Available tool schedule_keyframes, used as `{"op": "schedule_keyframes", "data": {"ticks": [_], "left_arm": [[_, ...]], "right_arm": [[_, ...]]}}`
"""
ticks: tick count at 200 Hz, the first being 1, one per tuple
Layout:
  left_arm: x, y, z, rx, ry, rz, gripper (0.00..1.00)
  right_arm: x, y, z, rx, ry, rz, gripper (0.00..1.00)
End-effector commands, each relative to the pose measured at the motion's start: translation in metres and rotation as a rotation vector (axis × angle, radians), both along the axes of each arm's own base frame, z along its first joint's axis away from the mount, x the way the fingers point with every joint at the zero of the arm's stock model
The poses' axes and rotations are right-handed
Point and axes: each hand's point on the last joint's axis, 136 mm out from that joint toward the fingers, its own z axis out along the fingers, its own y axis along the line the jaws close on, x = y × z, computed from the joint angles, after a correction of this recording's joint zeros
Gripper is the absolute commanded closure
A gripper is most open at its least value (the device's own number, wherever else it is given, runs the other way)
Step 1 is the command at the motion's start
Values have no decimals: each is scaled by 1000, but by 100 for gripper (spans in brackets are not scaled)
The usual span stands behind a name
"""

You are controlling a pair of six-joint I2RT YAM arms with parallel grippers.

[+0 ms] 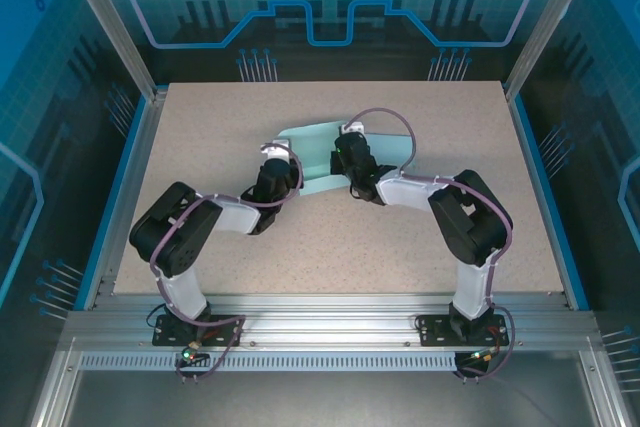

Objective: Fold the paper box

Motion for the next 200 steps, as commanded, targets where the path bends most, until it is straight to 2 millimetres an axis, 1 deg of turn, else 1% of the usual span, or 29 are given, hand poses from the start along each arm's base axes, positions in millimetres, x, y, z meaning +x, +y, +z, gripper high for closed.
{"op": "schedule_keyframes", "data": {"ticks": [1, 20, 41, 71, 87, 100, 120, 123, 126, 138, 150, 154, 162, 190, 193, 200], "left_arm": [[-32, -73, 19, -190, 16, -300, 93], [-35, -75, 23, -223, 29, -309, 92], [-35, -75, 35, -231, 24, -309, 91], [-33, -77, 57, -239, 16, -314, 87], [-33, -78, 64, -243, 3, -323, 84], [-34, -79, 66, -241, 0, -327, 80], [-37, -78, 62, -246, 8, -330, 78], [-38, -78, 62, -247, 8, -332, 77], [-39, -77, 62, -249, 8, -332, 74], [-43, -75, 59, -251, 10, -334, 73], [-48, -72, 56, -252, 15, -334, 73], [-50, -71, 57, -252, 15, -335, 68], [-53, -69, 55, -252, 17, -336, 67], [-70, -64, 58, -263, 9, -367, 66], [-71, -64, 59, -264, 6, -371, 63], [-77, -64, 61, -267, 4, -386, 59]], "right_arm": [[-37, 67, -1, 96, 23, 256, 95], [-43, 70, -2, 87, 14, 275, 95], [-48, 72, 1, 77, -1, 293, 95], [-54, 75, 15, 58, -44, 310, 95], [-58, 74, 22, 54, -61, 310, 93], [-61, 73, 26, 52, -71, 300, 90], [-64, 64, 29, 53, -73, 270, 86], [-65, 62, 29, 53, -72, 265, 85], [-66, 61, 29, 53, -70, 259, 84], [-68, 56, 29, 49, -70, 249, 81], [-71, 51, 30, 50, -68, 238, 77], [-72, 50, 30, 48, -65, 236, 75], [-74, 46, 31, 45, -63, 228, 71], [-83, 35, 33, 50, -48, 205, 67], [-84, 33, 34, 53, -47, 203, 67], [-86, 31, 34, 56, -42, 200, 65]]}}
